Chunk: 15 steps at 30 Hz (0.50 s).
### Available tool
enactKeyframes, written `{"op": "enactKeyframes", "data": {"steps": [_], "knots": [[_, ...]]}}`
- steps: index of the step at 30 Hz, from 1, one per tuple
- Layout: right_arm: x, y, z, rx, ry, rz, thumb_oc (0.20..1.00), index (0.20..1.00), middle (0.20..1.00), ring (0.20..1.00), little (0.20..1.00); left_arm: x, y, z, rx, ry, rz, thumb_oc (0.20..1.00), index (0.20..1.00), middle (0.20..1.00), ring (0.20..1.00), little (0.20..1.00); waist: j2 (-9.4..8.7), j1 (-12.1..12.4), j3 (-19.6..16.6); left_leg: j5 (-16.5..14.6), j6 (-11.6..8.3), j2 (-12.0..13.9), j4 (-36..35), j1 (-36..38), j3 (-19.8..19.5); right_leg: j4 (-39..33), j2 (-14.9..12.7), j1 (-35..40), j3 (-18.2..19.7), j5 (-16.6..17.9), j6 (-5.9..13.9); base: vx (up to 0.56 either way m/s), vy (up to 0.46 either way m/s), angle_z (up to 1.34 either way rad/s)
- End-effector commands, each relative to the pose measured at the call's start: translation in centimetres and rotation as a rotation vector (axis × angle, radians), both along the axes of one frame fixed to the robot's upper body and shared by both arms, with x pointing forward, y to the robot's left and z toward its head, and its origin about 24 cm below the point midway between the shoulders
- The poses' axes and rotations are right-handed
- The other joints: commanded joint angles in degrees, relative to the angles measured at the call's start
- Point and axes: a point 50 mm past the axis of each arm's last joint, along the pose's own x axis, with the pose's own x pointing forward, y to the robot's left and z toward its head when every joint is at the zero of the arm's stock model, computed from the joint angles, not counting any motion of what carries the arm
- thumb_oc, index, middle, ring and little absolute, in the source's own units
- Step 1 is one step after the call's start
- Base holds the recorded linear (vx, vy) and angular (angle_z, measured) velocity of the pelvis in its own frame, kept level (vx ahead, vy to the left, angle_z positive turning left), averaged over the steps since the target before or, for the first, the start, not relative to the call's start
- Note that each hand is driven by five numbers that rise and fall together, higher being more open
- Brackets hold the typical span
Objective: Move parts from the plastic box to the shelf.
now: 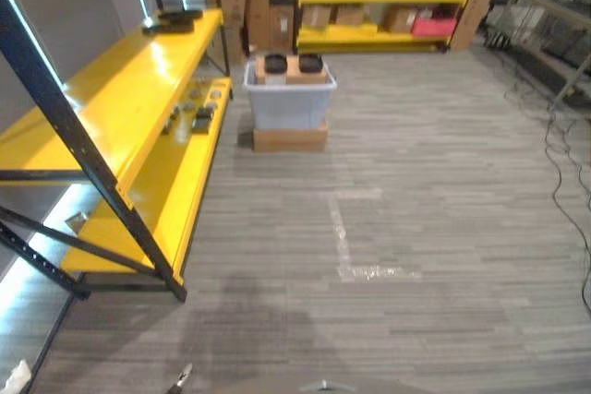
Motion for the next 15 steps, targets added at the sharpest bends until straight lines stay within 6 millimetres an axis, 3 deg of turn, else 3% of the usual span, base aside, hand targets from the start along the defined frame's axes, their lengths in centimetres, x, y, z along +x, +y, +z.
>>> {"op": "enactKeyframes", "data": {"steps": [1,5,15], "knots": [[2.1,-2.0,0.8,-0.031,-0.06,-0.067,1.0,1.0,1.0,1.0,1.0,3.6,1.2,0.8,0.017,-0.092,-0.001,1.0,1.0,1.0,1.0,1.0,-0.79,-1.09,1.22,-2.89,-3.16,4.06,-5.58,5.99,-1.33,-15.45,-3.34,9.9,-1.33,5.23,5.49,0.01,0.004,-0.03],[2.0,-1.9,0.8,-0.011,-0.07,-0.119,1.0,1.0,1.0,1.0,1.0,3.5,1.3,0.9,0.024,-0.091,0.004,1.0,1.0,1.0,1.0,1.0,-0.83,-0.94,1.04,-3.1,-3.16,3.94,-5.61,5.98,-1.48,-15.5,-3.42,9.93,-1.3,5.2,5.59,0.01,0.003,0.02],[2.8,-0.8,0.6,-0.02,-0.052,0.078,1.0,1.0,1.0,1.0,1.0,3.3,1.4,0.8,0.029,-0.097,0.037,1.0,1.0,1.0,1.0,1.0,-1.16,-0.93,1.15,-3.29,-3.18,4.06,-5.61,6.21,-1.5,-15.5,-3.28,9.88,-1.04,5.21,5.45,0.0,0.0,0.0]]}}
